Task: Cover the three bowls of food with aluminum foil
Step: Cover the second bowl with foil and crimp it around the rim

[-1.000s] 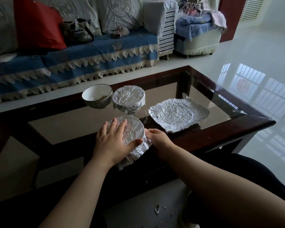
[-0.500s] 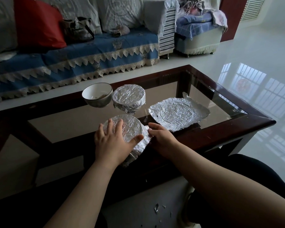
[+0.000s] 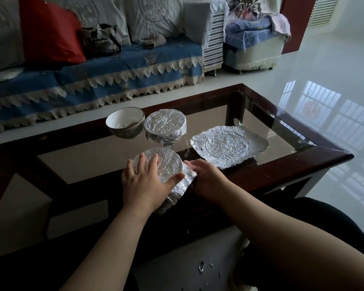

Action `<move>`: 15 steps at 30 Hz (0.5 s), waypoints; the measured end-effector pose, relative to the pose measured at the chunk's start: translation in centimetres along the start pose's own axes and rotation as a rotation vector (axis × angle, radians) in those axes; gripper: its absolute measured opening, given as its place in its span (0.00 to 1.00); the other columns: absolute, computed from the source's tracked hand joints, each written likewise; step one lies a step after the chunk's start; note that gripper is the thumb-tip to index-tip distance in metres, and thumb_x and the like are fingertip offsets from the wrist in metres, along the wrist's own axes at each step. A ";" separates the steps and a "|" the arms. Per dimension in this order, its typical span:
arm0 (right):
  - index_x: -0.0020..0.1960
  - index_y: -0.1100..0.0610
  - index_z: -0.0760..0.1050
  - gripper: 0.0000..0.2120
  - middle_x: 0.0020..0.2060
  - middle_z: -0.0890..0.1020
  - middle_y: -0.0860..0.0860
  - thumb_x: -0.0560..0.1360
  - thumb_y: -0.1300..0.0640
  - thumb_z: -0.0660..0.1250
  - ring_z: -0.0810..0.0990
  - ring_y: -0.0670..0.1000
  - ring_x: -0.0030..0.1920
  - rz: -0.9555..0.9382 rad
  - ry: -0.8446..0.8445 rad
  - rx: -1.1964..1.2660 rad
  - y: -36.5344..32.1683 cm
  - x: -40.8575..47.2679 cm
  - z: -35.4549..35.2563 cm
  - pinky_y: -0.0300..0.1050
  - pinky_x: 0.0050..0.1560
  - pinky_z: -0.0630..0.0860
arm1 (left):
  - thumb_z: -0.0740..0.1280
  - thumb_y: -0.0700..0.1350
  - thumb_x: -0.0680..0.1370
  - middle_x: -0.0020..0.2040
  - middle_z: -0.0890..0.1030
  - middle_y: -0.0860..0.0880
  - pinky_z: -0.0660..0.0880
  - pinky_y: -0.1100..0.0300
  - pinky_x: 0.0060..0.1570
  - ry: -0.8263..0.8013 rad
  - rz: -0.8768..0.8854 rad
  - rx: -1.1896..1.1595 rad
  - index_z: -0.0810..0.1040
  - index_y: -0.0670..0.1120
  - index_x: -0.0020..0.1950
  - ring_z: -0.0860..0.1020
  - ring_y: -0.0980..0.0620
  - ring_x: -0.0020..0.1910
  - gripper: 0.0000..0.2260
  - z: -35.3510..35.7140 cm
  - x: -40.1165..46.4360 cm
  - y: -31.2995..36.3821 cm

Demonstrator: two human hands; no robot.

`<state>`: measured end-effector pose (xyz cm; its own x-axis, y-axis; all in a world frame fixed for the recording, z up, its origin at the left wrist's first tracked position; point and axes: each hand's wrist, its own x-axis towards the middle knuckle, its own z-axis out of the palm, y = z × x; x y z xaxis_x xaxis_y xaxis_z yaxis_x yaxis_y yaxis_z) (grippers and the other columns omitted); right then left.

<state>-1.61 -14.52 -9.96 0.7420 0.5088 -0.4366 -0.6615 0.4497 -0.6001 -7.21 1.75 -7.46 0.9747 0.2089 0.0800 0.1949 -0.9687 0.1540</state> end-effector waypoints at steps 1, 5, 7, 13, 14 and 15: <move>0.55 0.60 0.77 0.11 0.44 0.82 0.56 0.75 0.58 0.61 0.81 0.54 0.43 0.011 -0.074 -0.019 0.0 -0.2 0.0 0.47 0.51 0.76 | 0.32 0.82 0.55 0.79 0.52 0.47 0.47 0.44 0.73 0.005 0.000 -0.001 0.51 0.57 0.77 0.47 0.39 0.77 0.55 0.0 0.0 0.0; 0.63 0.63 0.73 0.15 0.56 0.78 0.59 0.79 0.60 0.57 0.78 0.56 0.54 -0.061 -0.224 -0.060 0.4 0.0 -0.3 0.51 0.62 0.73 | 0.32 0.82 0.55 0.79 0.52 0.47 0.48 0.44 0.73 0.014 -0.003 -0.003 0.52 0.58 0.77 0.48 0.39 0.77 0.55 0.1 0.0 0.0; 0.65 0.66 0.71 0.17 0.58 0.75 0.63 0.79 0.61 0.59 0.76 0.58 0.55 -0.149 -0.212 -0.109 1.0 0.6 -0.5 0.54 0.66 0.69 | 0.34 0.82 0.56 0.79 0.52 0.47 0.47 0.43 0.73 0.011 -0.005 -0.005 0.52 0.58 0.77 0.47 0.39 0.77 0.54 0.1 0.0 0.0; 0.65 0.63 0.72 0.18 0.55 0.80 0.62 0.76 0.66 0.65 0.79 0.56 0.53 -0.301 0.044 -0.045 2.3 1.1 -0.5 0.49 0.61 0.75 | 0.35 0.81 0.57 0.79 0.52 0.46 0.47 0.43 0.72 0.016 -0.001 0.010 0.53 0.57 0.77 0.48 0.39 0.76 0.53 0.1 0.0 0.0; 0.64 0.64 0.73 0.17 0.55 0.81 0.62 0.76 0.66 0.65 0.80 0.55 0.51 -0.328 0.051 -0.052 2.4 1.0 -0.5 0.48 0.60 0.76 | 0.35 0.81 0.57 0.79 0.52 0.46 0.48 0.43 0.72 0.016 -0.001 0.008 0.53 0.57 0.77 0.48 0.39 0.76 0.53 0.1 -0.1 0.0; 0.64 0.65 0.73 0.17 0.55 0.80 0.64 0.76 0.65 0.65 0.81 0.56 0.51 -0.352 0.039 -0.070 2.5 1.0 -0.4 0.49 0.60 0.76 | 0.35 0.81 0.57 0.79 0.52 0.46 0.47 0.43 0.72 0.014 -0.001 0.006 0.53 0.57 0.77 0.48 0.39 0.76 0.53 0.1 0.0 0.1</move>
<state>-2.46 -13.23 -12.17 0.9276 0.3022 -0.2196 -0.3566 0.5406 -0.7620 -7.23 1.68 -7.52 0.9729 0.2114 0.0937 0.1963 -0.9692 0.1485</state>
